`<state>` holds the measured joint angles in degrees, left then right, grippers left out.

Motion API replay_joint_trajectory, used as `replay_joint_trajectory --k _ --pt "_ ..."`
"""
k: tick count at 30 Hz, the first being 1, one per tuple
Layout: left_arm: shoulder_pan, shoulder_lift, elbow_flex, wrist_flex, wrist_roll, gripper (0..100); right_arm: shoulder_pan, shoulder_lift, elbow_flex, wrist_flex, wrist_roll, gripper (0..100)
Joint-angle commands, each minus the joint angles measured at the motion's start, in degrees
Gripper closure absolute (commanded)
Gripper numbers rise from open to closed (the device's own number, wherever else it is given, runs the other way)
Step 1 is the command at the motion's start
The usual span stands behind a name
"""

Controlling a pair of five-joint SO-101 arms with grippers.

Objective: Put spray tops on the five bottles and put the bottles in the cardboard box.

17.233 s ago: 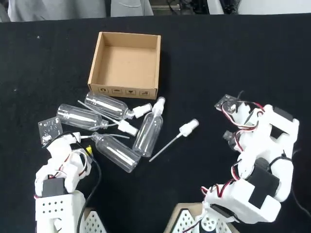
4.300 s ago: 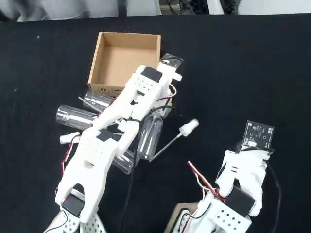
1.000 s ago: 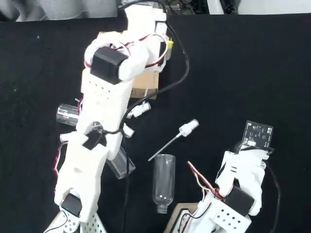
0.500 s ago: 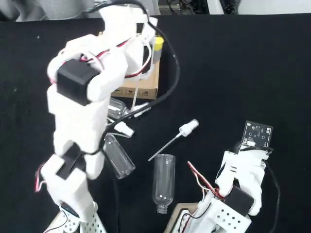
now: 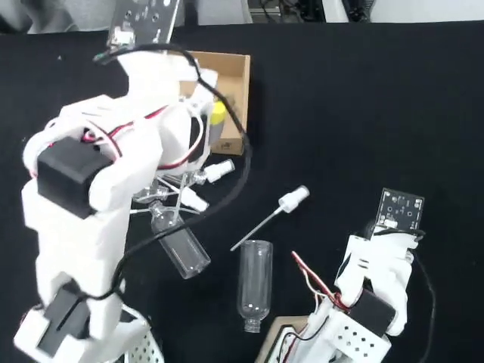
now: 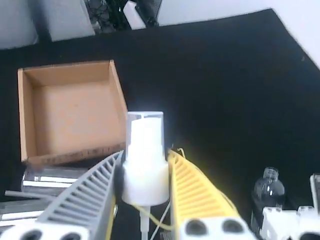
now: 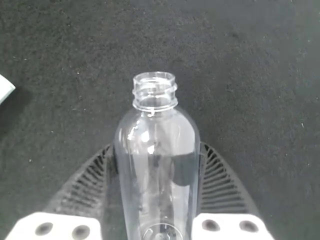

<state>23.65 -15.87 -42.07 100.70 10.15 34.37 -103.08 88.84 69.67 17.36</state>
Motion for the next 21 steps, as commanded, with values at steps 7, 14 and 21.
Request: replay_joint_trajectory --k 7,14,21 --pt "-0.7 -9.6 11.1 -3.7 0.5 97 -1.2 -4.6 -0.1 -1.5 -0.2 90.9" --pt "-0.7 -19.6 23.7 -9.0 6.1 97 -2.4 -4.6 -1.1 -2.5 -0.2 91.0" --pt "-4.8 -30.8 45.8 -24.4 6.1 97 -5.3 -4.6 -3.5 -2.7 -0.4 91.0"
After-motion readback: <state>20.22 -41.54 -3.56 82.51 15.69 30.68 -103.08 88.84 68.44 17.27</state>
